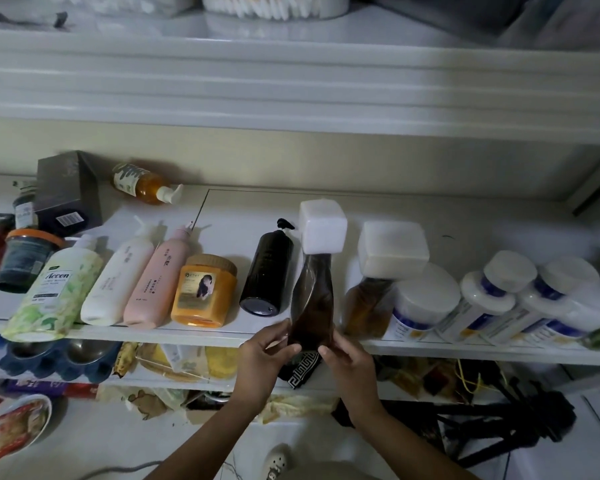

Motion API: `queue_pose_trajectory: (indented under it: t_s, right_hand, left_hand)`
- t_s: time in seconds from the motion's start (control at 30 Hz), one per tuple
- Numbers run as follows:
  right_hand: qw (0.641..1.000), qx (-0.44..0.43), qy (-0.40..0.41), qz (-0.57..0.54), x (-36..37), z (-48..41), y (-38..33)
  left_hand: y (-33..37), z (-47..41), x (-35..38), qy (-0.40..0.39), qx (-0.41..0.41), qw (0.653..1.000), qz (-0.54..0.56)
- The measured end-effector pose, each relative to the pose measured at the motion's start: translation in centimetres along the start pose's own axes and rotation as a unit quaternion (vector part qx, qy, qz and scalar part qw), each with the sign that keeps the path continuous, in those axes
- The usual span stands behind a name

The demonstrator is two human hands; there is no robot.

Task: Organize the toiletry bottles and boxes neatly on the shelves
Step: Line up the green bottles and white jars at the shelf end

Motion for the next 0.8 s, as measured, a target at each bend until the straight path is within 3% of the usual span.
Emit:
queue_pose_trajectory:
  t_s: [0.23,0.47,0.7,0.8]
  right_hand:
    - [0.99,-0.026,0.138,0.025,0.1,-0.9,0.0]
    - [0.983,0.012,0.182,0.036,-0.5,-1.1,0.3]
    - [0.97,-0.039,0.238,0.036,-3.7,-0.9,0.1]
    - [0.97,-0.059,0.235,0.015,-4.3,-0.8,0.2]
  left_hand:
    - [0.8,-1.2,1.5,0.026,0.014,0.998,-0.059]
    - [1.8,-2.0,2.2,0.014,0.059,0.991,-0.118]
    - [3.0,-3.2,2.7,-0.039,0.091,0.945,-0.311]
    - [3.4,-3.4,2.7,-0.048,0.095,0.946,-0.306]
Point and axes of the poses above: each hand's wrist, its own z-axis away from the middle knuckle, its own x-axis out of the palm, y = z × x, the point moved 2 cm from there along -z, towards the middle knuckle, and after that the axes turned 10 degrees about -z, right-handed, at the moved point
